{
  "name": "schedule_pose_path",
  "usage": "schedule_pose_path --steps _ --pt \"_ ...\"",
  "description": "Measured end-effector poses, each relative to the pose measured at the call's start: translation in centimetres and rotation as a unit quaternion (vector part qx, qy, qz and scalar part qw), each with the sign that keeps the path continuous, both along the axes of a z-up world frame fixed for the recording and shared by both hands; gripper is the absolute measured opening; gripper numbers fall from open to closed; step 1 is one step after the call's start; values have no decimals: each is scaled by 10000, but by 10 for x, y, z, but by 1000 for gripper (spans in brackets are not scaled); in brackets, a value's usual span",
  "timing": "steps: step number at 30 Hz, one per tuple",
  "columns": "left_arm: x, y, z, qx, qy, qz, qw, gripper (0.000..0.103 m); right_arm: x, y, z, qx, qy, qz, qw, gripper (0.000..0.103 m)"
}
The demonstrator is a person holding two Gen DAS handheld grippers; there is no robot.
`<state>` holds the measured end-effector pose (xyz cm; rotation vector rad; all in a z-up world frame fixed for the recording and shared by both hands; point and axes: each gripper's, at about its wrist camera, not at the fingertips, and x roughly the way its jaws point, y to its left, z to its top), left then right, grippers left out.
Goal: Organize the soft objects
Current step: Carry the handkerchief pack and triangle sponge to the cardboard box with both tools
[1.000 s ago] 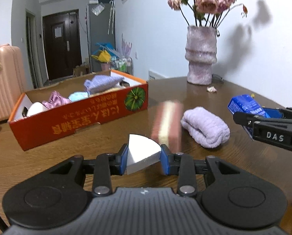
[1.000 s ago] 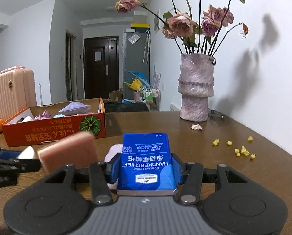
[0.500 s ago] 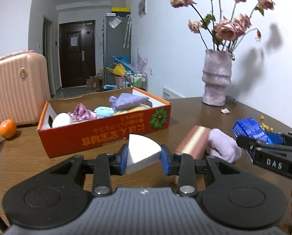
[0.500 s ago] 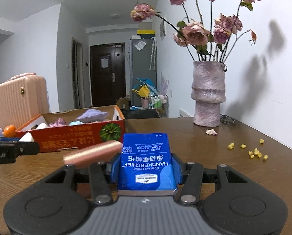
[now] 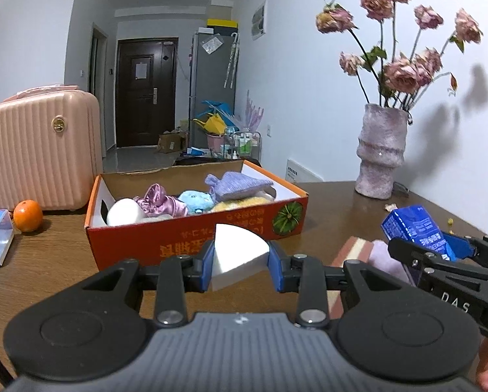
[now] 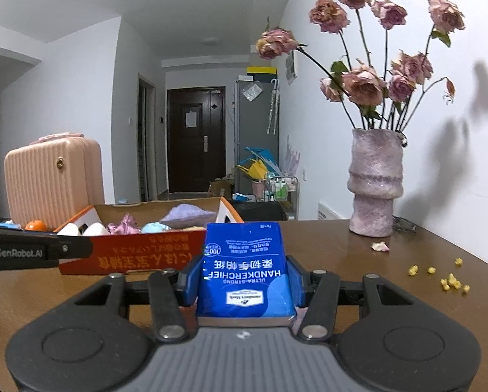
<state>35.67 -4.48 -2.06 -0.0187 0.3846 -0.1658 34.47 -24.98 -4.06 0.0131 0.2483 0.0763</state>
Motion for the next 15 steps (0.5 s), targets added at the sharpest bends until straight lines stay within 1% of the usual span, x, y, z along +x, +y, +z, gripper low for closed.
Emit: schedule_pose_path --steps 9,15 --pt "22 26 13 -266 -119 326 9990 35 30 27 14 256 -77 171 9995 51" --pt "42 47 24 -453 -299 596 9967 35 56 53 19 484 -69 261 9985 51"
